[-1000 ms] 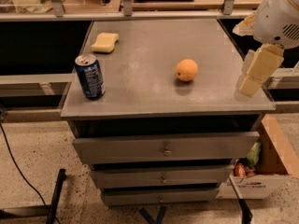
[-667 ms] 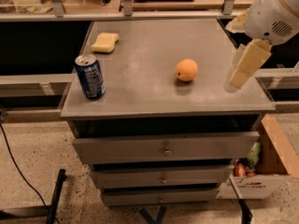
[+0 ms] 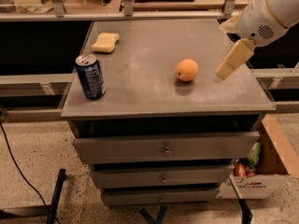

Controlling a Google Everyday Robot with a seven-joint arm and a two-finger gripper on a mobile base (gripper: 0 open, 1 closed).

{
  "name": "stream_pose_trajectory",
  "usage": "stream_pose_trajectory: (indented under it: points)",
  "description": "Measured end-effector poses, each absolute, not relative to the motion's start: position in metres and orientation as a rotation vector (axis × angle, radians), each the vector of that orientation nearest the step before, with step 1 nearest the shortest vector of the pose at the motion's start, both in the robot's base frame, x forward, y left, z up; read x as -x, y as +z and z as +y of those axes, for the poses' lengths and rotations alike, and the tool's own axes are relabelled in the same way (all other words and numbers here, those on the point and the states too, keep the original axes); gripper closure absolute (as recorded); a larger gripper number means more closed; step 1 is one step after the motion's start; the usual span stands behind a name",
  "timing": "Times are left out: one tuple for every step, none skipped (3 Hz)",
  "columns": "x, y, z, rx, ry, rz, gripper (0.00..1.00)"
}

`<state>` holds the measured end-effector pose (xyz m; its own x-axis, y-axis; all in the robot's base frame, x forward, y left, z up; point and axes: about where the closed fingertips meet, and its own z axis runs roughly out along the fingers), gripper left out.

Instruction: Move orange near sponge

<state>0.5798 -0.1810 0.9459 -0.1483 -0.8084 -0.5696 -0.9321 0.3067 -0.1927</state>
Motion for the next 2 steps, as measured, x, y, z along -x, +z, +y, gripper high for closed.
stream_pose_trajectory:
  points:
    - [-0.597,0.923,-0.174,1.495,0.358,1.985,0.00]
    - [-0.606,0.908,-0.163,1.451,0.399,1.947,0.00]
